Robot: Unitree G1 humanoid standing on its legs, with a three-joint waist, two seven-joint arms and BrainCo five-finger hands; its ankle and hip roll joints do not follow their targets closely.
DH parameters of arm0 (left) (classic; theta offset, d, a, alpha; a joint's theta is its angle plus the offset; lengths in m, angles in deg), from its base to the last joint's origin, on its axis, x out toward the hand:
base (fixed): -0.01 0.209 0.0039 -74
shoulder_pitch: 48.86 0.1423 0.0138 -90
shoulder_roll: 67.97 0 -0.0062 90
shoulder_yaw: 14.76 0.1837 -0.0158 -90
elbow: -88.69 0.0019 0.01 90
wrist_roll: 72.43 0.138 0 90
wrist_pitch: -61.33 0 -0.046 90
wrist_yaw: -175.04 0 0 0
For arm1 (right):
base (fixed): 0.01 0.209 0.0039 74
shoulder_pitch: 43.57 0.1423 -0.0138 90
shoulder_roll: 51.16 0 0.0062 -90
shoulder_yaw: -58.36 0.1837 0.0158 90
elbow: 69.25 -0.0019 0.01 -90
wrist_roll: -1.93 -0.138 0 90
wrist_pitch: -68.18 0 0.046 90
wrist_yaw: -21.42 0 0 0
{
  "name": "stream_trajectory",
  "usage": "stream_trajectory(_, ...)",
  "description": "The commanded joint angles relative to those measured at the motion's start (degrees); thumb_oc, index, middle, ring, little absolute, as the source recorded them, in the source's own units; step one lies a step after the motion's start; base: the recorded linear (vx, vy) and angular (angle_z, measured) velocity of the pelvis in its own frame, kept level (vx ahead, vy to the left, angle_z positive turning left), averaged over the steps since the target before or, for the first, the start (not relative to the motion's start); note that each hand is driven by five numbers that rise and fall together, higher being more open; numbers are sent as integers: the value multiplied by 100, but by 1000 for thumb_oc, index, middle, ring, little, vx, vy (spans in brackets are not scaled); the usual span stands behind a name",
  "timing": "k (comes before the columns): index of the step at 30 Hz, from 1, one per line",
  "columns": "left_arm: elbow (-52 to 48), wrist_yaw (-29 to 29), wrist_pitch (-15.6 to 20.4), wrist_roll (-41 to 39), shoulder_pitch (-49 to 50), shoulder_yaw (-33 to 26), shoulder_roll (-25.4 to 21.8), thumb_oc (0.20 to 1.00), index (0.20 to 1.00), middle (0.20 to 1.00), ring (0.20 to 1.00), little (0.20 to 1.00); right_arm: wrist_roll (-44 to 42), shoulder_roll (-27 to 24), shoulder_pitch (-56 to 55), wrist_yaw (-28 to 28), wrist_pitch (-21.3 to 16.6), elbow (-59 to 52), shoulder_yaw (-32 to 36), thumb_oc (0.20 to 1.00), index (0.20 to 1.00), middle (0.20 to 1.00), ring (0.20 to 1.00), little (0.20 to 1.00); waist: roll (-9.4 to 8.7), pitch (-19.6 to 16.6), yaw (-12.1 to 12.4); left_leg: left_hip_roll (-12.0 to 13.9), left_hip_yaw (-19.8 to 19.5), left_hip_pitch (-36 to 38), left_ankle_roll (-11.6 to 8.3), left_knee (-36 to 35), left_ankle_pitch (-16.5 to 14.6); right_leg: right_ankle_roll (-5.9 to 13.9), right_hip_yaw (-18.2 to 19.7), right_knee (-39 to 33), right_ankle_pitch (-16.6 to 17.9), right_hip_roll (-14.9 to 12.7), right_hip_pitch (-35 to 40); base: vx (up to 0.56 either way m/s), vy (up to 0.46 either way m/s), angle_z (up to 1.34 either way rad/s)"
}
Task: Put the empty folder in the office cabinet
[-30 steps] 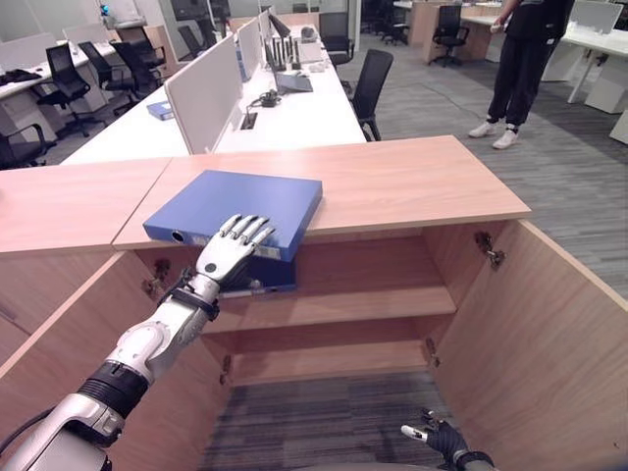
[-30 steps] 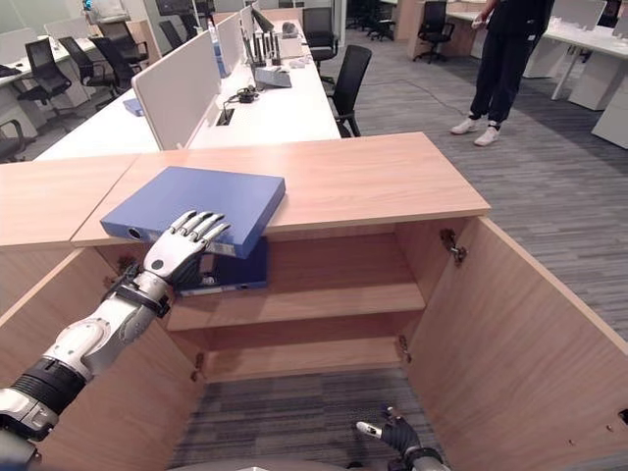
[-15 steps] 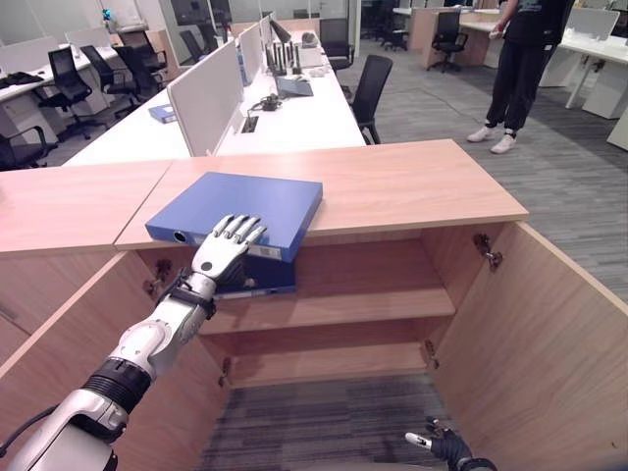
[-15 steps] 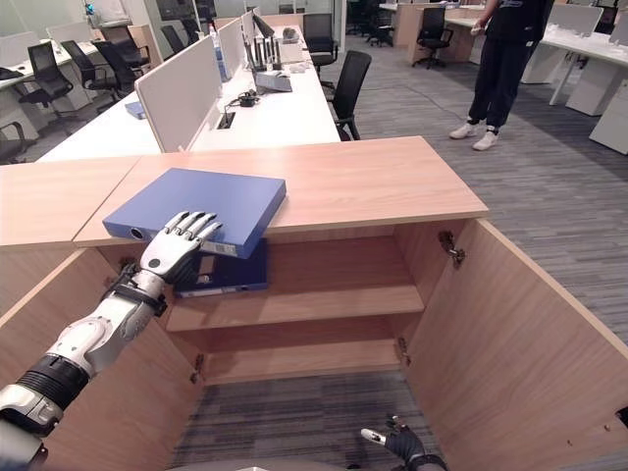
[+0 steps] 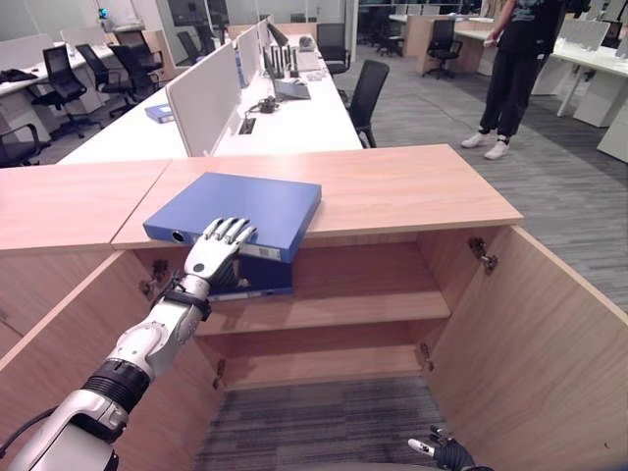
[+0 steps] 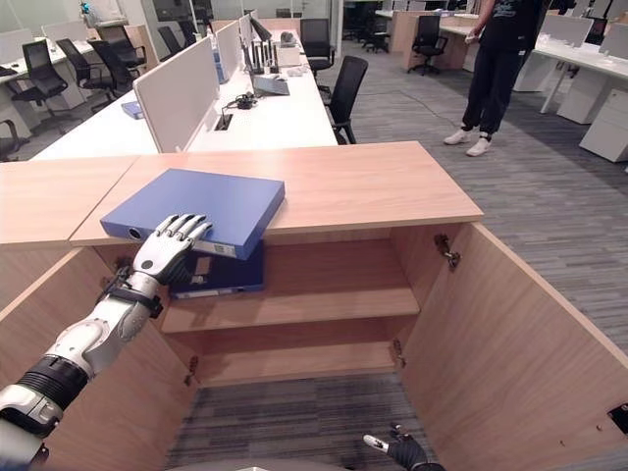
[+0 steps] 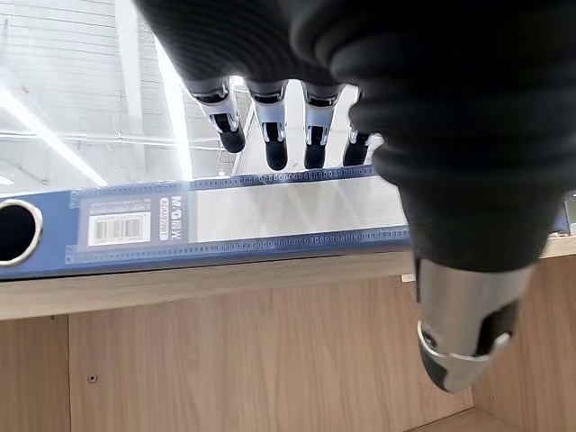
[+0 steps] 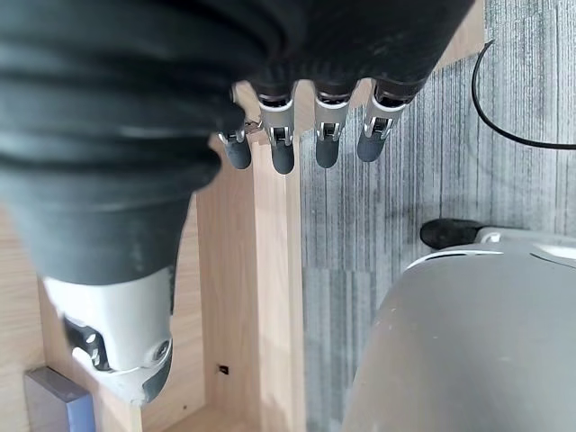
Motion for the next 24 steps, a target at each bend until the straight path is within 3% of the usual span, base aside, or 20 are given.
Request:
stream_trajectory(1, 411, 249, -154, -279, -1223, -206, -61, 1000, 1000, 1000, 1000, 1000, -86, 80, 404, -40, -78, 163, 135, 1000, 1000, 1000, 1000, 1000, -110, 325, -94, 30, 90, 200, -143, 78, -423, 626, 132, 108, -872, -439, 467, 0, 0, 0)
stream_trajectory(24, 738, 309, -238, -381, -1709, 35, -14, 1000, 1000, 1000, 1000, 1000, -9, 47, 468, -102, -61, 316, 147, 1000, 1000, 1000, 1000, 1000, -105, 308, -174, 38, 145, 229, -130, 78, -441, 638, 181, 124, -870, -440, 448, 0, 0, 0)
